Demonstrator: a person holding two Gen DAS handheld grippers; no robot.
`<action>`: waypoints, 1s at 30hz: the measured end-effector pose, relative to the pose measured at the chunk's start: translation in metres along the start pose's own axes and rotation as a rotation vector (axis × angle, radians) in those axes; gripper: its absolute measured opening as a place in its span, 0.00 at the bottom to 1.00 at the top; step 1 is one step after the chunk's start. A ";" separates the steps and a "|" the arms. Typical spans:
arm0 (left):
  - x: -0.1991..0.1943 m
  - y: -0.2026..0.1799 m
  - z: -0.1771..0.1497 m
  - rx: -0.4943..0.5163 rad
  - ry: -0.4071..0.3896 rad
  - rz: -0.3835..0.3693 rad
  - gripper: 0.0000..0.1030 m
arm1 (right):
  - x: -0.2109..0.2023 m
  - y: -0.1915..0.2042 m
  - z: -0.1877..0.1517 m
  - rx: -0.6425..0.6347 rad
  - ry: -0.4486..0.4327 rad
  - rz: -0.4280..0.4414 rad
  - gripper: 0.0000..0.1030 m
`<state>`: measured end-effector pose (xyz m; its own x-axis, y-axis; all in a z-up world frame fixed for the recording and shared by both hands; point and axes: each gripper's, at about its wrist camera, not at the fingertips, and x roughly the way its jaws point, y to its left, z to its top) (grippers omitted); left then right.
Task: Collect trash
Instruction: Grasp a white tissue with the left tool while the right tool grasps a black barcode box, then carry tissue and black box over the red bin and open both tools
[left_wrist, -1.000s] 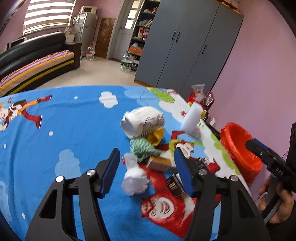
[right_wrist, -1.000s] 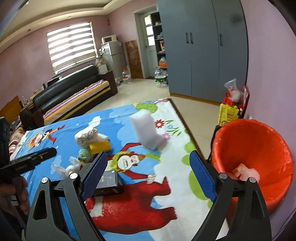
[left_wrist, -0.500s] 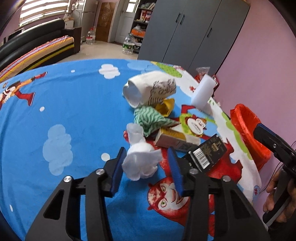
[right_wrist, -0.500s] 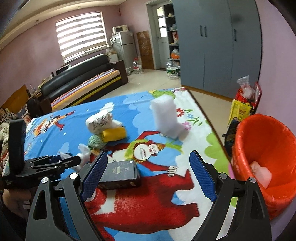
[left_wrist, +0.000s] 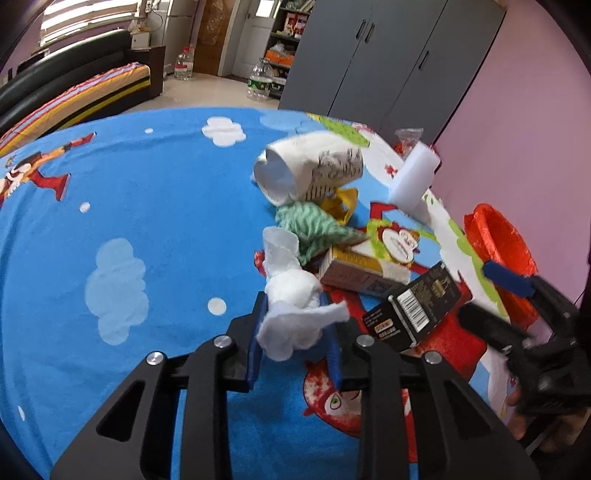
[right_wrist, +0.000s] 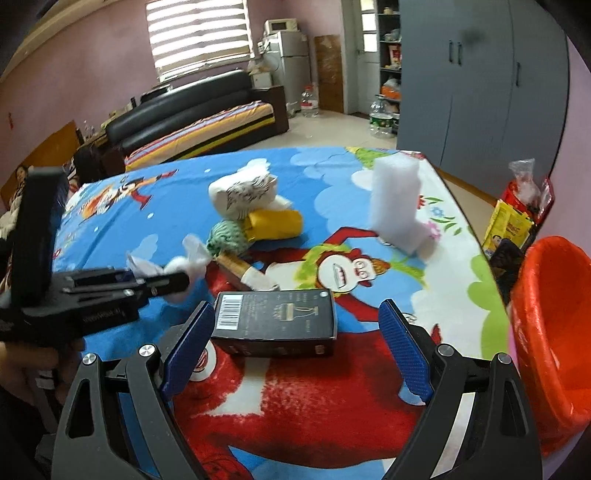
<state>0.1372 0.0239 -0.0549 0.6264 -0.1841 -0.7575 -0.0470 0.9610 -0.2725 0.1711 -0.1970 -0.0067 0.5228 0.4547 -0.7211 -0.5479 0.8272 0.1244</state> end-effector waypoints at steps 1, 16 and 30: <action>-0.003 0.000 0.001 0.000 -0.009 0.002 0.27 | 0.002 0.002 0.000 -0.007 0.003 -0.002 0.82; -0.035 0.003 0.016 -0.012 -0.094 0.019 0.27 | 0.025 0.020 -0.001 -0.074 0.052 -0.023 0.82; -0.035 0.001 0.017 -0.016 -0.097 0.017 0.27 | 0.021 0.021 0.001 -0.085 0.038 -0.033 0.82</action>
<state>0.1284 0.0351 -0.0190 0.6975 -0.1463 -0.7015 -0.0700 0.9604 -0.2698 0.1714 -0.1700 -0.0187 0.5167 0.4137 -0.7496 -0.5851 0.8098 0.0436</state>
